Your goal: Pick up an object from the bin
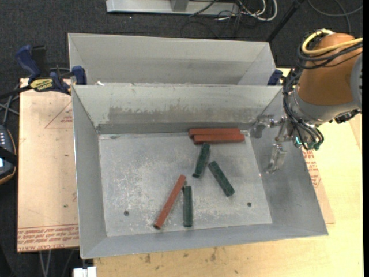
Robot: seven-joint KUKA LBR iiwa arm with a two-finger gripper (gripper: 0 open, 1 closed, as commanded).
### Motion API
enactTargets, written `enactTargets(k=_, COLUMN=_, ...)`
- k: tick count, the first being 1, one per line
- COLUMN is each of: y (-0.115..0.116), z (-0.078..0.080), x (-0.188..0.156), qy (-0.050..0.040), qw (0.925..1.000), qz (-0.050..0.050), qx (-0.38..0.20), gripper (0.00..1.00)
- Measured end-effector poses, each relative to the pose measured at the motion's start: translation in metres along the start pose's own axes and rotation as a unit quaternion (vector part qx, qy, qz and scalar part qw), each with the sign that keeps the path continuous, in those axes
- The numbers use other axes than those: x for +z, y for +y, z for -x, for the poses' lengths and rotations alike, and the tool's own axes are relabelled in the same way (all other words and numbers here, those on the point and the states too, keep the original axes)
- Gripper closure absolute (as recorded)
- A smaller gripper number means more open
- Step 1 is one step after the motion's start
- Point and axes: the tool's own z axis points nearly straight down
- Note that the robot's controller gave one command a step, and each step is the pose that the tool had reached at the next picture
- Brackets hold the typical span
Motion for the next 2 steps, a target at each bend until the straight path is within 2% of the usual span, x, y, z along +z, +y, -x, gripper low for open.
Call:
enactTargets(k=1, y=0.001, z=0.002, x=-0.005, qy=-0.0041, qw=1.0, qz=-0.001, qx=-0.001, gripper=0.0)
enactTargets(k=2, y=0.011, z=0.017, x=0.031, qy=-0.0065, qw=0.9989, qz=-0.001, qx=-0.046, gripper=0.0)
